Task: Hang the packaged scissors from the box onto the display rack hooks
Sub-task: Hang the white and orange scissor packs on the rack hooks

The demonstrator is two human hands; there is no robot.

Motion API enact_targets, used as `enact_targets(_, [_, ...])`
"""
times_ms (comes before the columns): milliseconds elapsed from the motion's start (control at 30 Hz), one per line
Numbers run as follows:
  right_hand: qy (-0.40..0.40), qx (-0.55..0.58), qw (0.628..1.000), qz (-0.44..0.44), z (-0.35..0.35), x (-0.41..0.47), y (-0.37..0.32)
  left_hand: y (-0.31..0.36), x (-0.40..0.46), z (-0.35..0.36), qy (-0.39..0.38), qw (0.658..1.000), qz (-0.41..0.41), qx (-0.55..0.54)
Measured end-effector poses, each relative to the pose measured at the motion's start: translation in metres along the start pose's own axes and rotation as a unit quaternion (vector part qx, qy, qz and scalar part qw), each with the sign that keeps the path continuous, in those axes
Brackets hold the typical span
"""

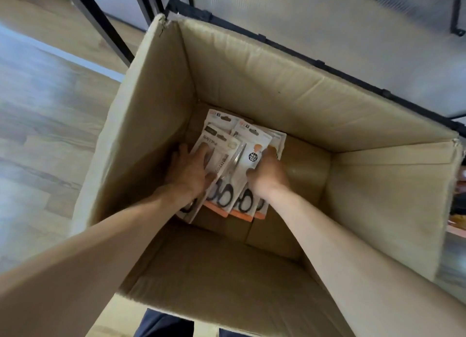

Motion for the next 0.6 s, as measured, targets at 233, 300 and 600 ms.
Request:
enact_targets(233, [0.068,0.110,0.990,0.057,-0.003,0.011,-0.001,-0.005,0.003,-0.013,0.050,0.998,-0.042,-0.019])
enact_targets(300, [0.077,0.130,0.987,0.051,-0.004,0.013,0.000,-0.004,0.003,-0.010,0.037,0.998,-0.045,0.000])
enact_targets(600, [0.080,0.110,0.990,0.040,-0.006,0.022,0.002,-0.001,-0.002,0.001,0.005,0.994,-0.079,-0.072])
Point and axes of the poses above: each hand's wrist, its own x-axis towards the middle knuckle, its own z-axis out of the palm, y = z × x, the point moved 6 cm from there along x, towards the middle knuckle, and after that the axes turned 8 degrees about -z, right-handed, at the moved point
